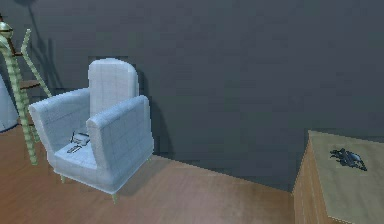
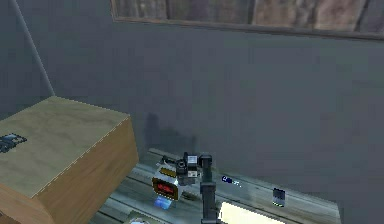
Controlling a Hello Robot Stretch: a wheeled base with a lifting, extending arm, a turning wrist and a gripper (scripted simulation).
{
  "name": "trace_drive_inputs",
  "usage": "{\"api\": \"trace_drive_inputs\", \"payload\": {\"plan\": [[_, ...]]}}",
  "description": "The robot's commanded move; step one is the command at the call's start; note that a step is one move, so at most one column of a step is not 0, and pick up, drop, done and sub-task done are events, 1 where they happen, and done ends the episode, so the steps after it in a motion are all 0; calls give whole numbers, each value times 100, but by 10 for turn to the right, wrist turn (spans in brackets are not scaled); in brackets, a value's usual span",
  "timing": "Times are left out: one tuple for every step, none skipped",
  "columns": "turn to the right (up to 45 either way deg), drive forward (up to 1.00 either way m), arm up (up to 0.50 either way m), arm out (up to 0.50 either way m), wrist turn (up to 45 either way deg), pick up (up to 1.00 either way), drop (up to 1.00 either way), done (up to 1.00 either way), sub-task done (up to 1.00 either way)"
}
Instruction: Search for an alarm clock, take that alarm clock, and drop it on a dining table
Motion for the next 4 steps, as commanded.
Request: {"api": "trace_drive_inputs", "payload": {"plan": [[0, 0, -30, 0, 0, 0, 0, 0, 0], [0, 0, 0, 0, 0, 100, 0, 0, 0], [0, 0, 10, 0, 0, 0, 0, 0, 0], [0, 0, 50, 0, 0, 0, 0, 0, 0]]}}
